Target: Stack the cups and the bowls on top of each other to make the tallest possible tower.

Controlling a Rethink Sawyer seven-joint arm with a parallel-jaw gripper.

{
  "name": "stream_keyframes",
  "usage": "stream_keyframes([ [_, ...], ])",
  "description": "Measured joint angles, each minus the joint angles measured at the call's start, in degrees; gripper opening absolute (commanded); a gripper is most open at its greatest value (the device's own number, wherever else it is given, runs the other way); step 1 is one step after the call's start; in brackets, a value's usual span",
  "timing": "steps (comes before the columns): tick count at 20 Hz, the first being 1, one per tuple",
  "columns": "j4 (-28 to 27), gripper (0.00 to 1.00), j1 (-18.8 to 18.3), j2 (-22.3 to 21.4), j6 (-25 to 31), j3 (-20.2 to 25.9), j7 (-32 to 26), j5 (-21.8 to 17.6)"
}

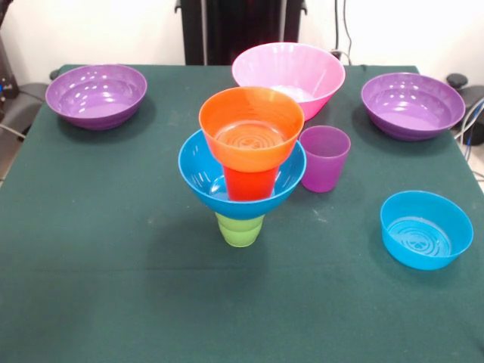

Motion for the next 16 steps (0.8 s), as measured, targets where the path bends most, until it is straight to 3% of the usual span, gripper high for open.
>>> stream_keyframes([
  [5, 0.3, 0.00, -3.5, 1.5, 0.0, 3.0, 0.0, 2.6],
  [16, 2.4, 0.00, -4.5, 2.7, 0.0, 5.8, 0.0, 3.0],
])
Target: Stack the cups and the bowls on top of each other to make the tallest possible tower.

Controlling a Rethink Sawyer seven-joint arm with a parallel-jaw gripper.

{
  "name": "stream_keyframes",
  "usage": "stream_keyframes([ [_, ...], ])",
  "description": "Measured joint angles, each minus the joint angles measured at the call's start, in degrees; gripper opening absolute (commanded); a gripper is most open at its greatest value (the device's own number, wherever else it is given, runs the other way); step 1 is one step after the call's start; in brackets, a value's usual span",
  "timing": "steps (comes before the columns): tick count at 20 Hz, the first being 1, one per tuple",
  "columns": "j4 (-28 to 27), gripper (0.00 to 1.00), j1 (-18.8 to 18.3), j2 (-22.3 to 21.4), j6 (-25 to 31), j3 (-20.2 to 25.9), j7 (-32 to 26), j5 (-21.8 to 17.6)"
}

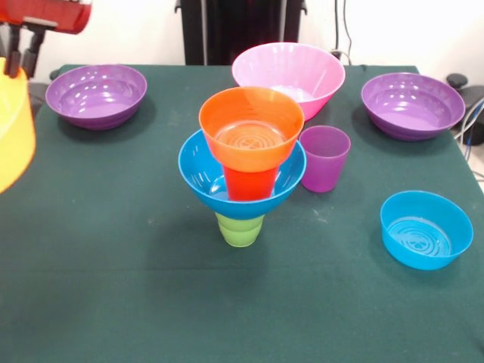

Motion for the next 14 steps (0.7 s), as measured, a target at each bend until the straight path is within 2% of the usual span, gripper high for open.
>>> stream_keyframes([
  [14, 3.7, 0.00, 0.3, 0.1, 0.0, 1.7, 0.0, 0.0],
])
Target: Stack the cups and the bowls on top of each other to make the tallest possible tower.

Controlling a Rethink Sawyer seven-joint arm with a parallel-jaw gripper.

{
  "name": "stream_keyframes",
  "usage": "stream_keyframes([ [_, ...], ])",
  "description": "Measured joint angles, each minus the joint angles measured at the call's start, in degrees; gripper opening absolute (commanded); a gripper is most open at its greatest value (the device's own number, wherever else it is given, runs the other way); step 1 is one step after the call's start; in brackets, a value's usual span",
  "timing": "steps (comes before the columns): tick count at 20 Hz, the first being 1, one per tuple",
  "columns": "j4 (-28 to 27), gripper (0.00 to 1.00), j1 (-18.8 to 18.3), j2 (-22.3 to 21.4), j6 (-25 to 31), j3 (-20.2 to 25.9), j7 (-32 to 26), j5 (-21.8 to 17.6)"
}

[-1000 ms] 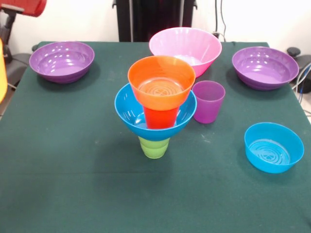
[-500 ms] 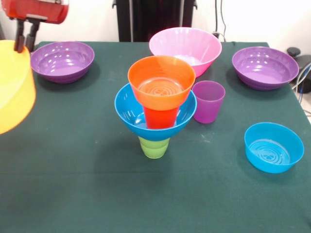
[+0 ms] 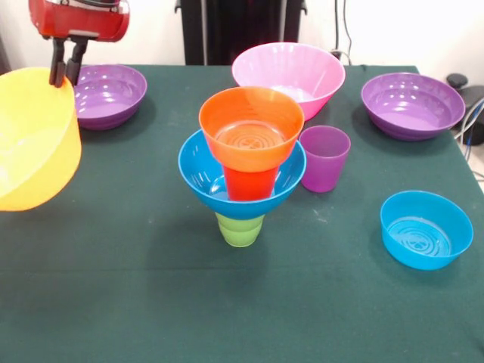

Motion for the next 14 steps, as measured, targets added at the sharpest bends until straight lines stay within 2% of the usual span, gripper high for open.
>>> stream_keyframes([
  [14, 0.0, 0.00, 0.3, 2.9, 0.0, 0.0, 0.0, 0.0],
])
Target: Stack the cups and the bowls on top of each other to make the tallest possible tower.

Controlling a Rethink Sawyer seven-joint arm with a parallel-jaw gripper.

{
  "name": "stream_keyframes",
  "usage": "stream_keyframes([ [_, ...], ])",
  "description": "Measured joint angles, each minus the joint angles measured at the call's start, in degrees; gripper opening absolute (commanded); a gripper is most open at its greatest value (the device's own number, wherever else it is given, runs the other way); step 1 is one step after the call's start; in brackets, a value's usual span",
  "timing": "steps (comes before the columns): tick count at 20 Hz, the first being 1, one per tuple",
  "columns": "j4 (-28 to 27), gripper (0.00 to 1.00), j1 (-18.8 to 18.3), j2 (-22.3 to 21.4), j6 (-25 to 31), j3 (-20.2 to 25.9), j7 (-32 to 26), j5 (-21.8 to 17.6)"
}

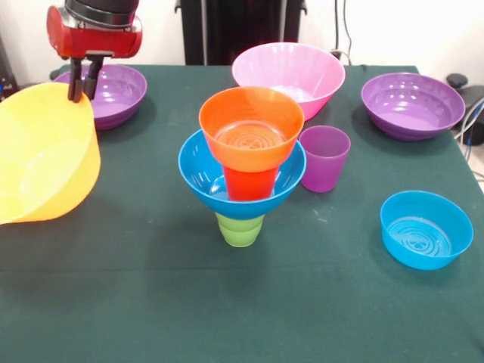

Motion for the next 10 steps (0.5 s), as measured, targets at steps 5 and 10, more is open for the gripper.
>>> stream_keyframes([
  [5, 0.0, 0.00, 0.7, 1.2, 0.0, 0.0, 0.0, 0.0],
  [10, -0.1, 0.00, 1.9, 2.8, 0.0, 0.0, 0.0, 0.0],
])
